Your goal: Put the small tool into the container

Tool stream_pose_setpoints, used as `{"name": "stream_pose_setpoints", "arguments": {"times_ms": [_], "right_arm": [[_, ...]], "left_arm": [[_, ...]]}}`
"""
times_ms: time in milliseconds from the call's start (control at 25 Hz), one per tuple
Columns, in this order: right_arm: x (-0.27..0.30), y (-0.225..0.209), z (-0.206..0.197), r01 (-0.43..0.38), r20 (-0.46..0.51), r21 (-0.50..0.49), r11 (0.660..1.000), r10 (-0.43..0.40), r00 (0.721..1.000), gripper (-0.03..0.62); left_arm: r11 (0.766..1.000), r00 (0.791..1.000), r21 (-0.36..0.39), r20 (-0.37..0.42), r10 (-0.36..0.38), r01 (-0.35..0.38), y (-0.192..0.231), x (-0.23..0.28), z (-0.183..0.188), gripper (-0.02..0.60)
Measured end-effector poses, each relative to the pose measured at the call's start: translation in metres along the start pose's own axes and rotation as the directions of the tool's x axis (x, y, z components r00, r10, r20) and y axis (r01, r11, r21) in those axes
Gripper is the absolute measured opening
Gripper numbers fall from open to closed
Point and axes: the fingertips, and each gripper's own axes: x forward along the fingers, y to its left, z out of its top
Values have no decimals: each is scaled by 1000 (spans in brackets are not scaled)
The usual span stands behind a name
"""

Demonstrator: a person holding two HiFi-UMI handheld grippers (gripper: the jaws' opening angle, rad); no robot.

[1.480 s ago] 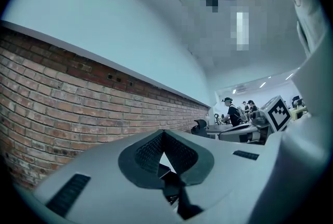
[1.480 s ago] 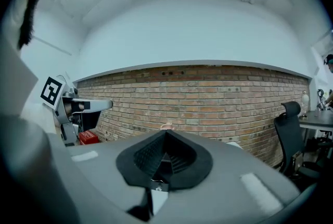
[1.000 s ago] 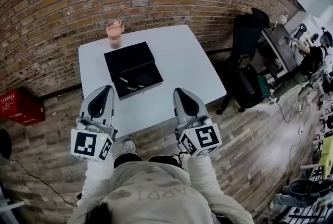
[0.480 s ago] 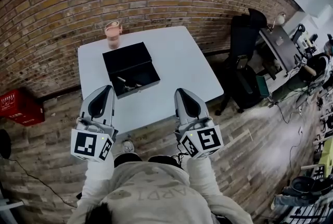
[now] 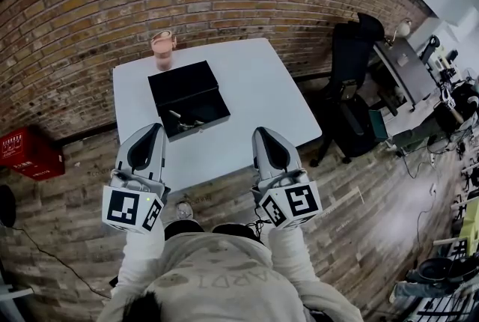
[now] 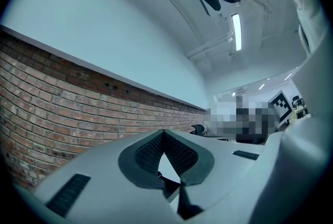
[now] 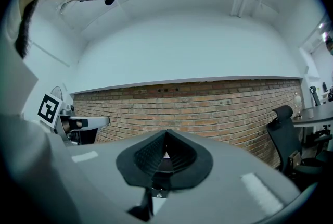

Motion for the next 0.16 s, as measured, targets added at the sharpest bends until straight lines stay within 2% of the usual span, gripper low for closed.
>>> {"name": "stream_pose_setpoints", "arguments": {"times_ms": [160], "right_arm": [[2,-1,2,2,3,6,1000,-2,1000,9]], "left_arm": [[1000,1000,-3,-5,1,-1,0,2,0,5]]}}
